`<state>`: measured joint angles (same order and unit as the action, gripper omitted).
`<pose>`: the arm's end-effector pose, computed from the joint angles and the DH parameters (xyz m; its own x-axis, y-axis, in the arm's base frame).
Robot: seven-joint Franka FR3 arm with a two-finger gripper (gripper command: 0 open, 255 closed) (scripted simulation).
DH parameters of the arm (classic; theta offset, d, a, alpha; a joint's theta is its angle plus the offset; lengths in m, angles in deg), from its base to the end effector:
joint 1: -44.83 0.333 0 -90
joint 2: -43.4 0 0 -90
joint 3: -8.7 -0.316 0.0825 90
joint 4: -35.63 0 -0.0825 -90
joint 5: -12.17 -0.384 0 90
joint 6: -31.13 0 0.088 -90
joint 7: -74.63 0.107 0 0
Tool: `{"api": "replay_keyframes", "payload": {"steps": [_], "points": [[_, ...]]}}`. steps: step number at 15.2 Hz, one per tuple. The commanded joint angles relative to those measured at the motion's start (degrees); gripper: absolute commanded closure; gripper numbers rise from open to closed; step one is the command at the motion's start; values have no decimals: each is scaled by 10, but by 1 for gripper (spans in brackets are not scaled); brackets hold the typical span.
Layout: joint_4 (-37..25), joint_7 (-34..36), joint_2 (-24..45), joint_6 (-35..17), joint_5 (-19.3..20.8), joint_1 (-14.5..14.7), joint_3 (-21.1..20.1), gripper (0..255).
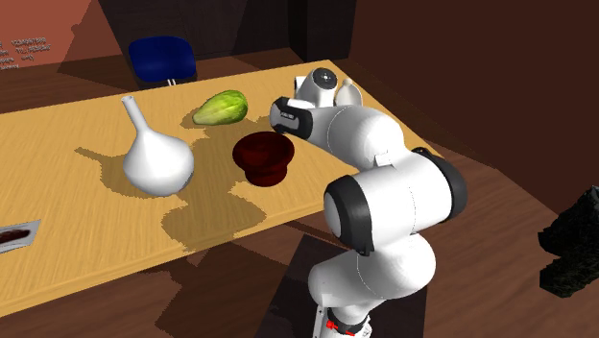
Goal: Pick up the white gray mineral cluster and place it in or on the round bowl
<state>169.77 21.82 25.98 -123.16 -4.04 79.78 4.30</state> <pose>0.3898 0.3112 0.5277 0.0471 0.8447 0.5332 0.9094 -0.2570 0.3269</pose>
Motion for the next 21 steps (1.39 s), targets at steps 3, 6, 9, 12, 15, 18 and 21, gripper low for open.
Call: {"api": "replay_keyframes", "payload": {"steps": [3, 6, 9, 12, 15, 18, 21], "points": [[-2, -3, 19, -19, -3, 3, -2, 0], [-2, -3, 19, -19, -3, 3, -2, 0], [-2, -3, 19, -19, -3, 3, -1, 0], [-2, -3, 19, -19, -3, 3, -1, 255], [-2, -3, 19, -19, -3, 3, -1, 255], [-2, -3, 19, -19, -3, 3, -1, 255], [-12, 3, 13, -3, 3, 0, -3, 255]]}}
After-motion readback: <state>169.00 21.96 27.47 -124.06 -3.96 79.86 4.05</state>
